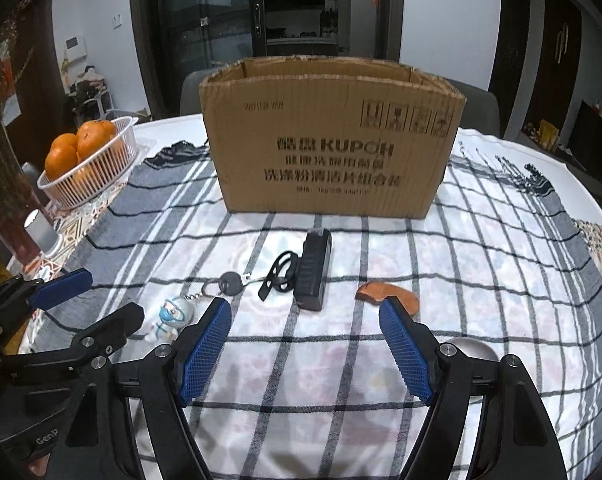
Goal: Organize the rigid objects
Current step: 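Move the left tool to the white astronaut keychain while the right tool approaches the black bike light, then close the left tool on the astronaut figure while the right tool grips the black bike light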
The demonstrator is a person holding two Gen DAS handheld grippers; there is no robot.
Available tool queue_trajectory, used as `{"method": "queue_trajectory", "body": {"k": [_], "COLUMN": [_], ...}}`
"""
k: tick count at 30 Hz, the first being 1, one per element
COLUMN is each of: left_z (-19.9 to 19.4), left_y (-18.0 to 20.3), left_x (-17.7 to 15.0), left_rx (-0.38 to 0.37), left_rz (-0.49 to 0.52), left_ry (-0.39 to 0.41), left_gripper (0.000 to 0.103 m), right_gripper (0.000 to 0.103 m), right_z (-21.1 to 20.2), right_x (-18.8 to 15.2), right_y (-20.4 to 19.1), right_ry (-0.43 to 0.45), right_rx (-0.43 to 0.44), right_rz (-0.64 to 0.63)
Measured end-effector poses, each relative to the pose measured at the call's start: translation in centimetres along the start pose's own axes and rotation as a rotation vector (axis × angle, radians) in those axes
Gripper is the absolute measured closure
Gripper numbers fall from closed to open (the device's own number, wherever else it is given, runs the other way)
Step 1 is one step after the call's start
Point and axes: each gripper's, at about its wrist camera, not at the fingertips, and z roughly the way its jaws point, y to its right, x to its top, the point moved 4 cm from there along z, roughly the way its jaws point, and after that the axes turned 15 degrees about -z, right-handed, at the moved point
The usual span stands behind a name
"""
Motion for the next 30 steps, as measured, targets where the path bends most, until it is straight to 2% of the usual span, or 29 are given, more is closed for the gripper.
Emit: {"method": "queue_trajectory", "body": {"k": [13, 21, 30], "left_z": [3.8, 4.9, 5.7], "left_y": [-0.1, 0.3, 0.2], "left_x": [-1.0, -0.6, -0.5], "left_rx": [-0.026, -0.022, -0.028], "left_rz": [-0.010, -0.020, -0.057], "left_ry": [-0.086, -0.097, -0.113], "left_gripper": [0.041, 0.041, 0.055], "right_gripper": [0.032, 0.037, 0.046], "right_z": [3.3, 5.3, 6.9], "right_x": [-1.0, -1.2, -0.7], "right_y": [0.2, 1.2, 2.0], "right_ry": [-0.061, -0.096, -0.116], "right_rx": [-0.001, 0.020, 0.033], "right_rz": [0.007, 0.043, 0.063]}}
